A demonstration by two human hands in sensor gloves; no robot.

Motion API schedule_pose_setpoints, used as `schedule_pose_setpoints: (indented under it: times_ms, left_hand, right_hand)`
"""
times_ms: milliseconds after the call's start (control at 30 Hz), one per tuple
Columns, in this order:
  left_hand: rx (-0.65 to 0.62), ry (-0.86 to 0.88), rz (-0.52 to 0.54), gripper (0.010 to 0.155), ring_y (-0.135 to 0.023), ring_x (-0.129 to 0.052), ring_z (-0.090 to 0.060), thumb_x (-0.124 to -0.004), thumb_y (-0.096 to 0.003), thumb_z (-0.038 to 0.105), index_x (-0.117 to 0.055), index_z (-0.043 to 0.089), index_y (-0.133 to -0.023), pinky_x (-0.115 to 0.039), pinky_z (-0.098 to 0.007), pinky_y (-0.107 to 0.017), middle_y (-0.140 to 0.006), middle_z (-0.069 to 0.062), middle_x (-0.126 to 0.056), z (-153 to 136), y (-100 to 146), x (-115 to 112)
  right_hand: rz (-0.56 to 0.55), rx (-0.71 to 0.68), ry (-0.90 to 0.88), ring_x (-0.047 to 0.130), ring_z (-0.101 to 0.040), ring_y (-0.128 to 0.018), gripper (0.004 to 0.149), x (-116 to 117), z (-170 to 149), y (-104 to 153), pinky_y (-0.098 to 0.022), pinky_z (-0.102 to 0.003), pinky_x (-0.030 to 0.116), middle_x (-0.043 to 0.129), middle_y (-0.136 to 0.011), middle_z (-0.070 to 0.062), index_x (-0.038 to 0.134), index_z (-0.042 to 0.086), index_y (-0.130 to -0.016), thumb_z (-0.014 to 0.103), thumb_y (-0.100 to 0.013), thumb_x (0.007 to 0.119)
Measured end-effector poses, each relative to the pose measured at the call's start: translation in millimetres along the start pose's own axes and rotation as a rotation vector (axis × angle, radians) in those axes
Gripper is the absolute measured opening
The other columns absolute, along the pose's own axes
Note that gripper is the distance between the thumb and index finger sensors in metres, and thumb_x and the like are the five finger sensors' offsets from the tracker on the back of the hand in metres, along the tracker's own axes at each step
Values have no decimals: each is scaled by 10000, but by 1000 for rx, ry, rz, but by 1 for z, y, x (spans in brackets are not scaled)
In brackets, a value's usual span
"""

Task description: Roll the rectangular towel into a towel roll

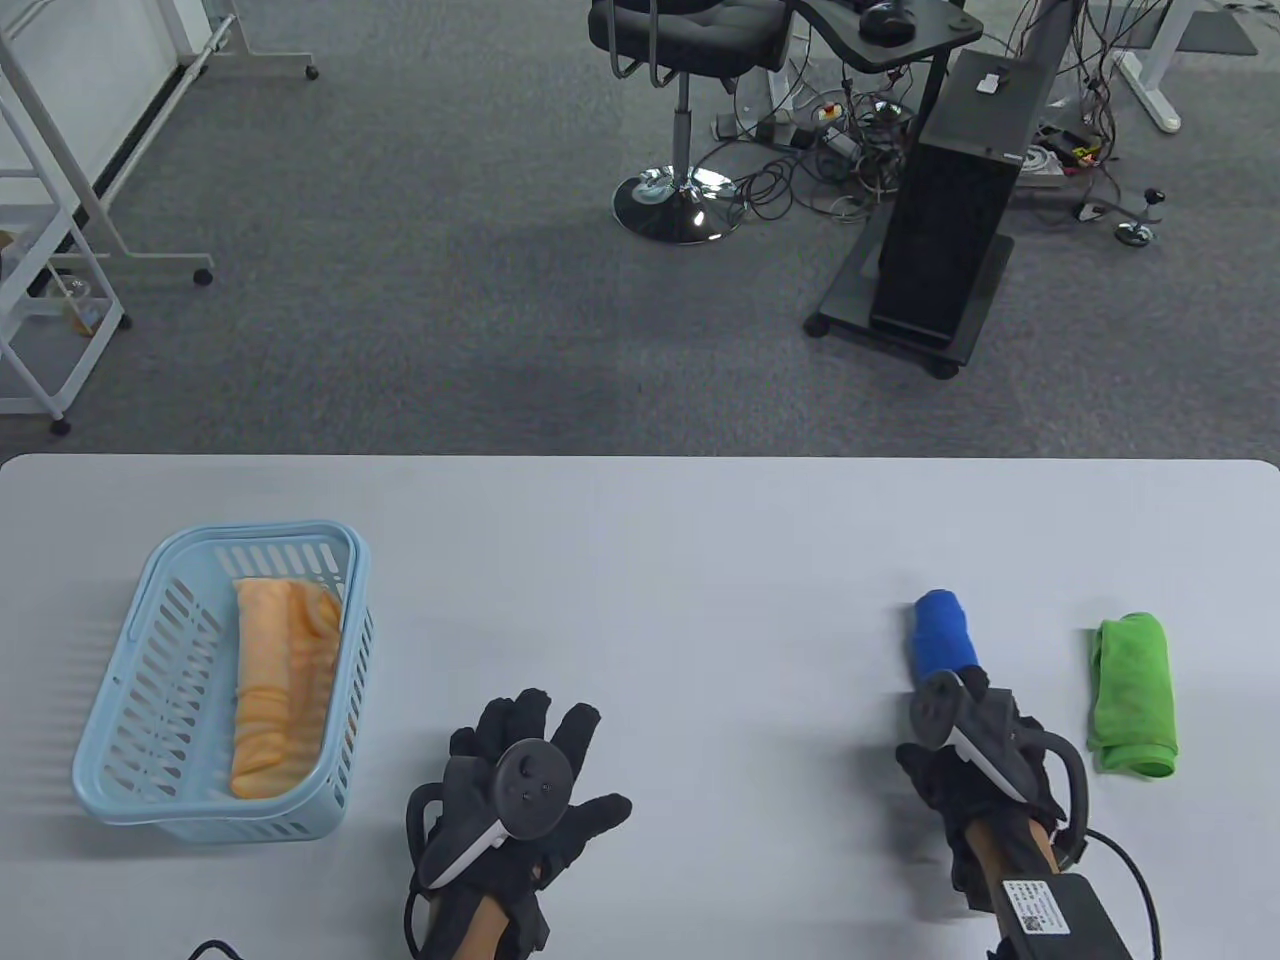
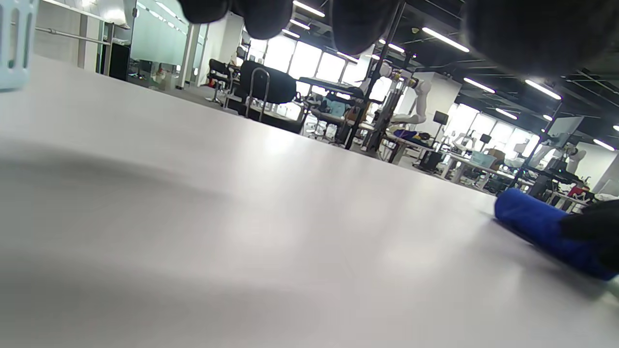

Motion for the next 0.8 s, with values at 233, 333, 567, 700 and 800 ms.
schedule_pose_setpoints:
  times_ms: [233, 333, 567, 700, 800]
  left_hand:
    - [9, -2, -22, 901, -1087, -363, -494, -704, -320, 725, -501, 371, -1124, -331, -747, -696, -1202, -174, -373, 0, 1, 0]
    - [9, -11, -33, 905, -1086, -361, -494, -702, -320, 726, -497, 369, -1126, -331, -747, -695, -1202, -175, -369, 1, 1, -2]
    - [21, -8, -50, 900, -1085, -359, -496, -703, -323, 720, -501, 365, -1125, -331, -745, -696, -1201, -176, -365, -1, 0, -4]
    - [25, -7, -50, 897, -1085, -360, -495, -703, -325, 718, -504, 362, -1124, -332, -744, -695, -1200, -176, -366, -1, 0, -4]
    - [27, -2, -54, 897, -1083, -361, -496, -704, -325, 716, -505, 362, -1124, -333, -744, -695, -1199, -178, -365, -1, 0, -4]
  right_hand:
    - [65, 188, 11, 283, -354, -989, 866, 3, -49, -18, -718, -625, 265, 105, -1061, -80, 316, 265, -1058, 588, -316, 624]
    - [78, 229, 8, 245, -360, -992, 876, 4, -62, -23, -714, -635, 230, 92, -1061, -79, 293, 264, -1059, 592, -315, 620]
    - [86, 261, 20, 103, -363, -1001, 881, 10, -78, -27, -695, -666, 160, 51, -1058, -78, 262, 260, -1055, 593, -316, 608]
    - [79, 263, 8, 80, -367, -995, 888, 10, -81, -26, -687, -672, 148, 40, -1055, -82, 254, 266, -1053, 603, -311, 606]
    - [67, 247, -17, 61, -366, -992, 900, 3, -80, -22, -684, -676, 135, 24, -1052, -81, 239, 278, -1052, 610, -304, 612]
Point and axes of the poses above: the tracker on the back of each hand, its own z axis roughly to the thumb side, its own y axis roughly from the fingertips to the wrist, x = y × z, the point moved 3 cm from there along -y, roughly from the wrist to the fingertips
